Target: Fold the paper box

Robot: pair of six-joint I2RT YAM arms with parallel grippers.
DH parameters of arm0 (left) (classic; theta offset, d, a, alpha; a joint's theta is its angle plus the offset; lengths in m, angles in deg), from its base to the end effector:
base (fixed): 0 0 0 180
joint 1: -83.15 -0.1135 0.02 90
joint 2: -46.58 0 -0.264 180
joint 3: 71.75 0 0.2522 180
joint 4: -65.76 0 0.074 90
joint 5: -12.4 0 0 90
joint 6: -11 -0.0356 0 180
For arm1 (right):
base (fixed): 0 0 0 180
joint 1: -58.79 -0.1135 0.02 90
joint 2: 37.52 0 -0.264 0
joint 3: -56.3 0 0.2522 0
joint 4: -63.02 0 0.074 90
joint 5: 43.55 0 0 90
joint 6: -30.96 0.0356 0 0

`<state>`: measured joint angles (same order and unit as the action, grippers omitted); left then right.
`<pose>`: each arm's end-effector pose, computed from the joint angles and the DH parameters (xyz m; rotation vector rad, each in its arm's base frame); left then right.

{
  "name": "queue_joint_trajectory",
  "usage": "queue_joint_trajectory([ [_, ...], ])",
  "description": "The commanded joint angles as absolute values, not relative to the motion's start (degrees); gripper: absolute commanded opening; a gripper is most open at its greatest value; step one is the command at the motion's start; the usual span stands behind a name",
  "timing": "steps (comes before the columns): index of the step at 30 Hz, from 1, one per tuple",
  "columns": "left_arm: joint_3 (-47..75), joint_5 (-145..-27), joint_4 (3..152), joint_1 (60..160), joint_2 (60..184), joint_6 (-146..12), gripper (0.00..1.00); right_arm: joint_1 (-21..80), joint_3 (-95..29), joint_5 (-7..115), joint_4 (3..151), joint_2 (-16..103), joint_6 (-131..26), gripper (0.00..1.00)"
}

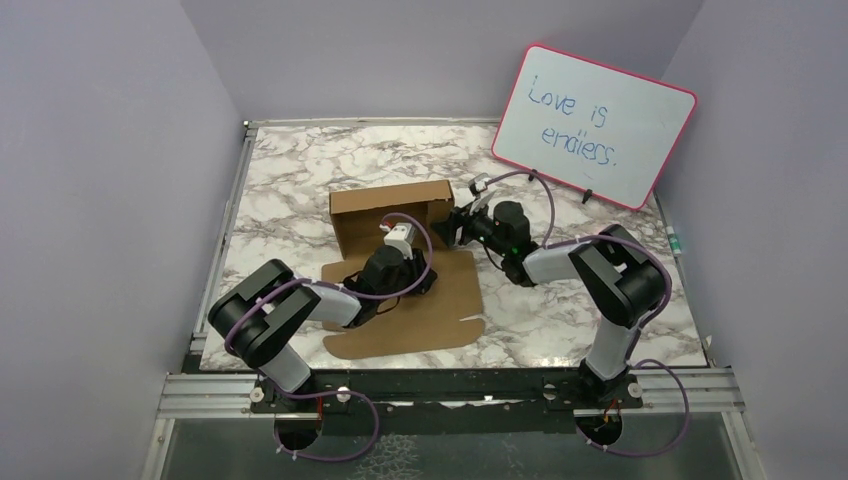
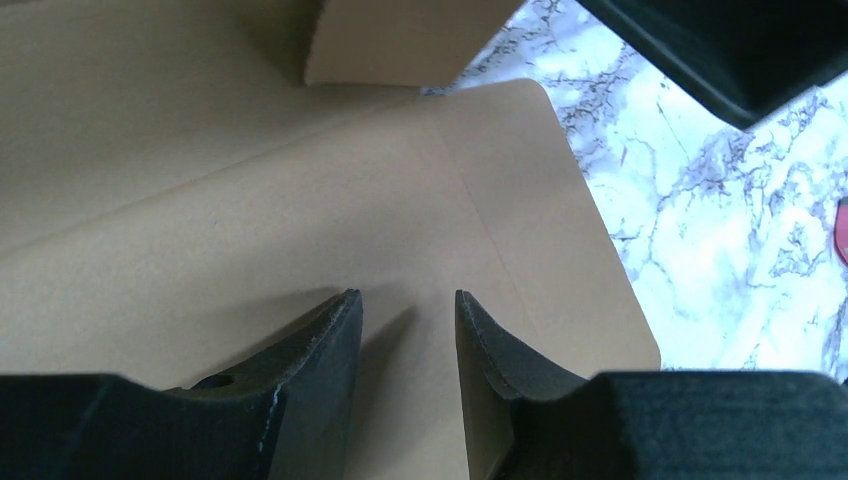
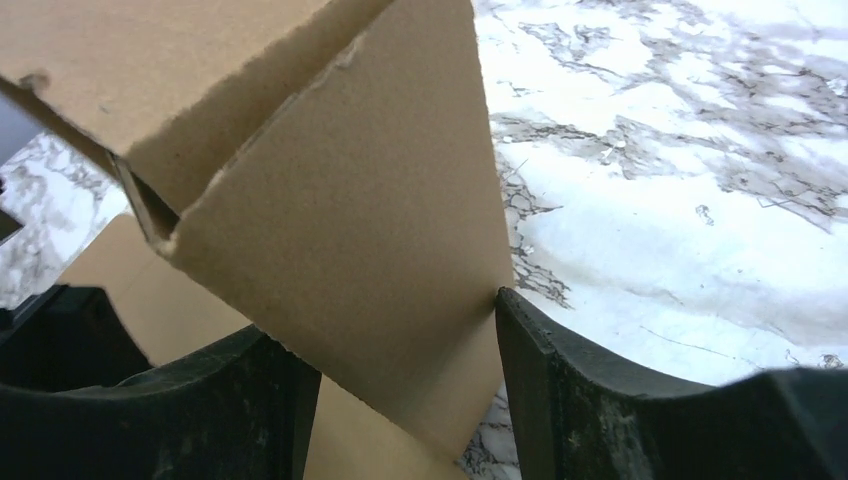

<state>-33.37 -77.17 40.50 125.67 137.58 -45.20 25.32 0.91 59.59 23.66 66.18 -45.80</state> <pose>0.2029 -0.1857 0.1267 0.1586 2.1446 -0.8021 0.2938 0.2040 0.1648 -0.4855 1.7228 0.7920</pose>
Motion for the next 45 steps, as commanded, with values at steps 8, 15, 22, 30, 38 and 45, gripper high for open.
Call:
queue_joint_trajectory([
  [8, -35.6, -81.5, 45.1, 128.4, 135.2, -43.3, 0.41, 22.8, 0.8, 48.9, 21.6, 66.4, -49.9, 0.38],
  [15, -36.1, -85.1, 46.6, 128.6, 126.8, -41.9, 0.45, 22.8, 3.0, 48.3, 21.9, 64.6, -51.1, 0.28],
  [22, -32.1, -90.1, 56.3, 129.6, 113.9, -44.6, 0.53, 22.8, 3.1, 50.5, 23.5, 64.2, -52.6, 0.24],
  [30, -16.0, -85.8, 81.2, 129.5, 104.6, -52.6, 0.68, 22.8, 3.6, 51.5, 24.4, 63.4, -53.9, 0.24],
  [38, 0.3, -83.4, 97.8, 121.9, 106.8, -59.8, 0.80, 22.7, 4.3, 52.4, 25.2, 62.4, -55.3, 0.24],
  [45, 9.3, -89.9, 100.0, 111.6, 117.2, -63.7, 0.87, 22.4, 4.4, 54.3, 26.0, 61.8, -57.0, 0.25],
])
